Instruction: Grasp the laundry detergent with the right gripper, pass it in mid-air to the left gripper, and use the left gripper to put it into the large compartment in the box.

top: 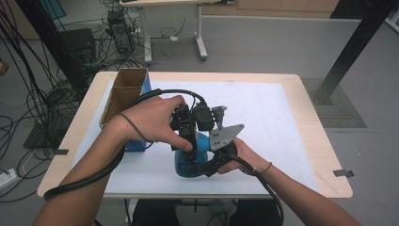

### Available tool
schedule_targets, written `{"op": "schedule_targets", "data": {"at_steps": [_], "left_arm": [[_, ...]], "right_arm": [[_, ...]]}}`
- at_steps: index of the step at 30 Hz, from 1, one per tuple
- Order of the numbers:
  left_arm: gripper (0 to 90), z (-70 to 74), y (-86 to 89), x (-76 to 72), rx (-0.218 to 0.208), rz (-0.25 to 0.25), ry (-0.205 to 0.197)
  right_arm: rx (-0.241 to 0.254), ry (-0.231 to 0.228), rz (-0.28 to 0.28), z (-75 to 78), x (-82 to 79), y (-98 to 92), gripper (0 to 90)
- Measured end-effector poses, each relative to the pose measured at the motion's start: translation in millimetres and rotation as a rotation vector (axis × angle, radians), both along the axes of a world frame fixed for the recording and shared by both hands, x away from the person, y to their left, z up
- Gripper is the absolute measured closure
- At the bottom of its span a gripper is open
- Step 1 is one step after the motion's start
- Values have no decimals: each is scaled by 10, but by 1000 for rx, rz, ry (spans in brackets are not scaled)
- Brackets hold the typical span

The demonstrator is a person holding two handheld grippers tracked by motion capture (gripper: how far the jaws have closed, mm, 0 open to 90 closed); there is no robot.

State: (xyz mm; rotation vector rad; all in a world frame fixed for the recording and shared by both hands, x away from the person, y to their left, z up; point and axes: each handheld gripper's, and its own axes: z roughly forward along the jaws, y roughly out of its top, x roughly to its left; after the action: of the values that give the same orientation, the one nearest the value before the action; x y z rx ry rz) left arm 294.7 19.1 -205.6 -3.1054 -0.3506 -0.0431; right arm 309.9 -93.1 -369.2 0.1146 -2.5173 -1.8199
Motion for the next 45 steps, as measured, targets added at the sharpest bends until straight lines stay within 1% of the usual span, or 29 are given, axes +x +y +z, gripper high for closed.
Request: {"op": "schedule_targets", "data": {"at_steps": [3, 13, 17, 20, 24, 29, 45], "left_arm": [[362, -2, 9, 2, -7, 8, 2], [365, -12, 36, -6, -18, 12, 2], [365, -6, 35, -10, -15, 11, 2], [366, -10, 37, -12, -19, 12, 2], [366, -13, 35, -13, -13, 11, 6], [365, -3, 27, -24, -14, 11, -3], [366, 2, 17, -39, -8, 16, 1]], "right_arm": [[-1, 1, 1, -5, -1, 5, 419], [-4, -1, 4, -7, -4, 18, 420], [-5, -5, 3, -5, -5, 18, 420], [-5, 0, 4, -4, -11, 20, 420], [-5, 2, 4, -9, -18, 23, 420], [0, 1, 4, -4, -20, 22, 420], [0, -4, 7, 1, -32, 16, 420]]}}
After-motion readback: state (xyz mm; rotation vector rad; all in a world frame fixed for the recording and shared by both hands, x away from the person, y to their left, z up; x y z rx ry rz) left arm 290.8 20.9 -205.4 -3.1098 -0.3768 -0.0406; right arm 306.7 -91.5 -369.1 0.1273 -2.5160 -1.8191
